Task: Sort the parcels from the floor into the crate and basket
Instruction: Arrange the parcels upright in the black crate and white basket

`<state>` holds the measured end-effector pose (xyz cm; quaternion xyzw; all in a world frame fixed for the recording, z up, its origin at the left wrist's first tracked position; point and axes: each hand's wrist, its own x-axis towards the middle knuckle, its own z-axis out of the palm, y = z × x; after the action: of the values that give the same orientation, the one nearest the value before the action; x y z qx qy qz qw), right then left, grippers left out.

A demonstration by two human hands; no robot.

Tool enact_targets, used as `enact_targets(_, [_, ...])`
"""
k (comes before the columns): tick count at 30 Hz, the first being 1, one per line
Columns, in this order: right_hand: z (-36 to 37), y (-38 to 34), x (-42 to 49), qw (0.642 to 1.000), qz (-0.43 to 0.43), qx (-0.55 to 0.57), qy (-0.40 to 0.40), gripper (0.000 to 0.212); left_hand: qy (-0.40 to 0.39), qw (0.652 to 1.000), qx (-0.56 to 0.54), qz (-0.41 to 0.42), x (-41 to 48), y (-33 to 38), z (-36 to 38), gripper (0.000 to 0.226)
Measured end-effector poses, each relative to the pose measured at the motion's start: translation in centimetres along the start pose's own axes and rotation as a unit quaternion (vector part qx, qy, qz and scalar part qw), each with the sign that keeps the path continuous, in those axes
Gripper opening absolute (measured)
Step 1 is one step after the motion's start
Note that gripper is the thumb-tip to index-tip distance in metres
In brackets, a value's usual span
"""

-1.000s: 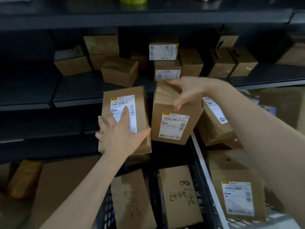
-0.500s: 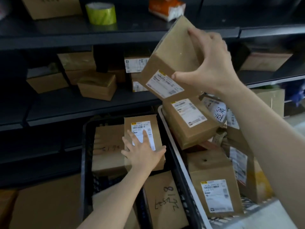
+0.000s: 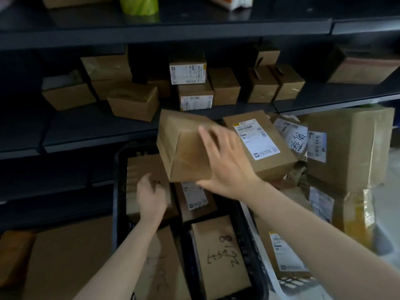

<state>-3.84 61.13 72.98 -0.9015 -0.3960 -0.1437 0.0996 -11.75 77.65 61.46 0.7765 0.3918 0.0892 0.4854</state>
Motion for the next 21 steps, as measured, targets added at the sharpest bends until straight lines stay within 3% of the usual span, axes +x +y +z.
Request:
enact_targets(1, [2.1, -0.3, -1.1, 0.999, -0.026, -0.02, -0.008, 0.111, 0.007, 0.998, 0.052, 0.031, 0.1, -0.5, -0.9, 0.049])
enact_targets(4, [7.7, -0.4, -4.7, 0.993, -0.109, -0.049, -0.005, 0.042, -0.006, 0.978, 0.18, 0.101, 0.1, -3.0, -2.8, 0.048])
enact_targets(5, [8.9, -0.5, -5.6, 0.99, -0.122, -0.055, -0.049, 0.036, -0.016, 0.975, 0.195, 0.105, 0.1, -3.9, -3.3, 0.047])
enact_targets(8, [10.5, -1.1, -6.3, 0.975, -0.087, -0.029, -0.204, 0.041, -0.033, 0.979, 0.18, 0.085, 0.2, -5.5, -4.5, 0.047])
enact_targets(10, [10.7, -1.6, -5.7, 0.972, -0.041, -0.002, -0.23, 0.039, -0.034, 0.982, 0.163, 0.084, 0.1, -5.8, -4.7, 0.047])
enact_targets(13, [11.6, -1.6, -4.2, 0.952, 0.019, 0.031, -0.303, 0.061, -0.036, 0.979, 0.174, 0.102, -0.1, -5.3, -4.2, 0.05])
enact_targets(15, [12.8, -1.5, -2.9, 0.933, 0.012, 0.038, -0.357, 0.074, -0.056, 0.965, 0.223, 0.128, 0.0, -4.9, -3.6, 0.058])
enact_targets(21, [16.3, -1.3, -1.8, 0.882, -0.032, 0.015, -0.469, 0.083, -0.186, 0.823, 0.501, 0.19, 2.2, -5.6, -1.3, 0.104])
